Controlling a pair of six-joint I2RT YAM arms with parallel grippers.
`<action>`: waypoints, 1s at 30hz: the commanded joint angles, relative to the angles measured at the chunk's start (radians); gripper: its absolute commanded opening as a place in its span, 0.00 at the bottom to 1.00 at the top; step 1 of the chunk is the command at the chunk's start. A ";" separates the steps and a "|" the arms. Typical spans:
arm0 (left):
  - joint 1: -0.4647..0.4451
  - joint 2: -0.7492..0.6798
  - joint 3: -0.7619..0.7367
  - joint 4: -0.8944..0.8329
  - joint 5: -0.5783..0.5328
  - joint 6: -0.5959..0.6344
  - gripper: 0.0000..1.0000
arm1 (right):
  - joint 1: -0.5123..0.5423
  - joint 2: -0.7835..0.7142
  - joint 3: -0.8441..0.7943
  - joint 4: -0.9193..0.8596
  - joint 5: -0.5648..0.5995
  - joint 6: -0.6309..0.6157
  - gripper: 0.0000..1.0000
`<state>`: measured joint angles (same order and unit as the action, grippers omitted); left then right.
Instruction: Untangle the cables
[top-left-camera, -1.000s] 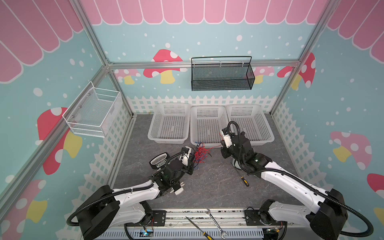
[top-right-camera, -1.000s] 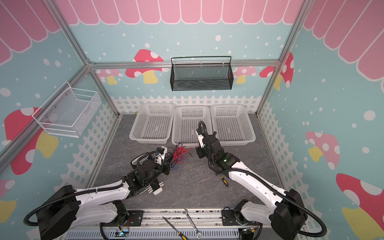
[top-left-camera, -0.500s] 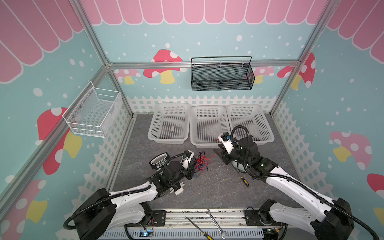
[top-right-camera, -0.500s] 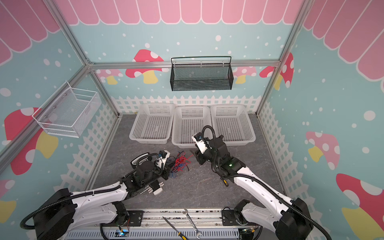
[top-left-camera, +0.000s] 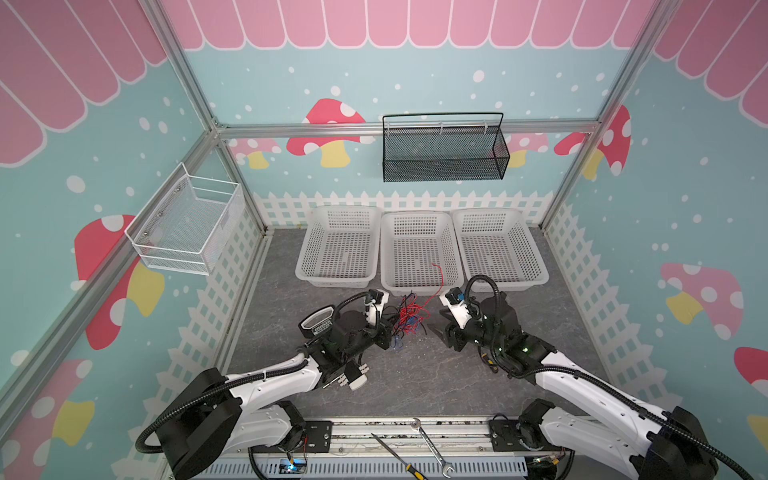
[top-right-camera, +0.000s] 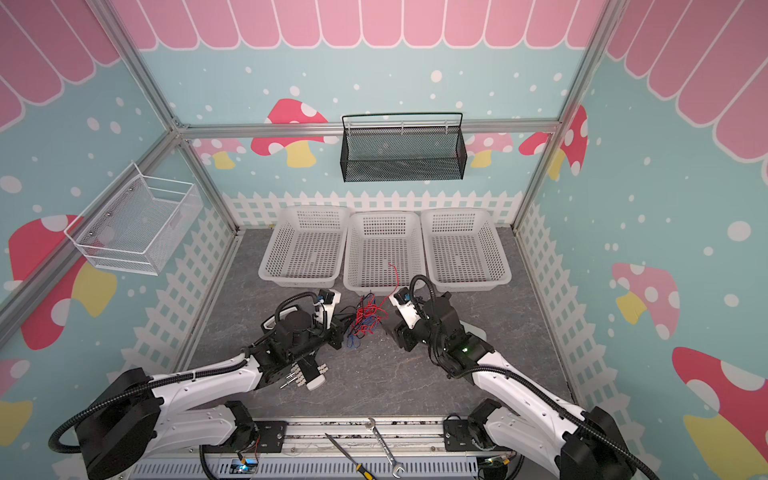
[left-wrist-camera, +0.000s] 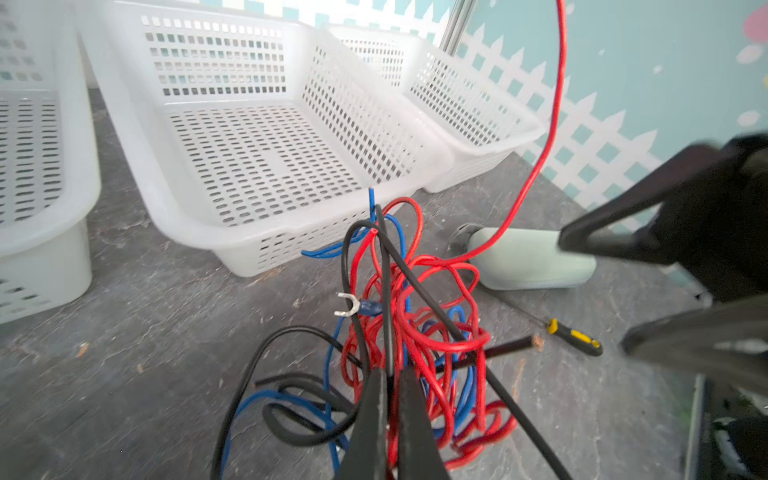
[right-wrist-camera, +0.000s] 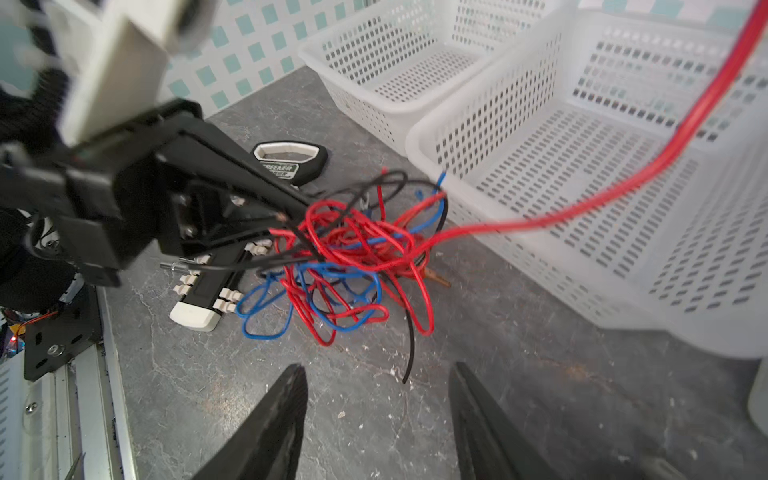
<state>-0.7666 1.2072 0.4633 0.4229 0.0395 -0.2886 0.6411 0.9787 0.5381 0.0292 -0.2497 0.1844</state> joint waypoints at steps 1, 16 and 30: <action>0.004 -0.024 0.046 -0.011 0.082 -0.045 0.00 | -0.004 -0.013 -0.048 0.108 0.052 0.073 0.54; 0.006 -0.060 0.086 -0.042 0.164 -0.050 0.00 | -0.004 0.035 -0.041 0.263 0.142 0.052 0.30; 0.054 -0.121 0.066 -0.064 0.057 -0.043 0.00 | -0.005 0.062 0.140 0.083 0.510 0.013 0.00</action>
<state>-0.7258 1.1461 0.5224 0.3988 0.1398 -0.3454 0.6430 1.0847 0.6338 0.1856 0.0502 0.2249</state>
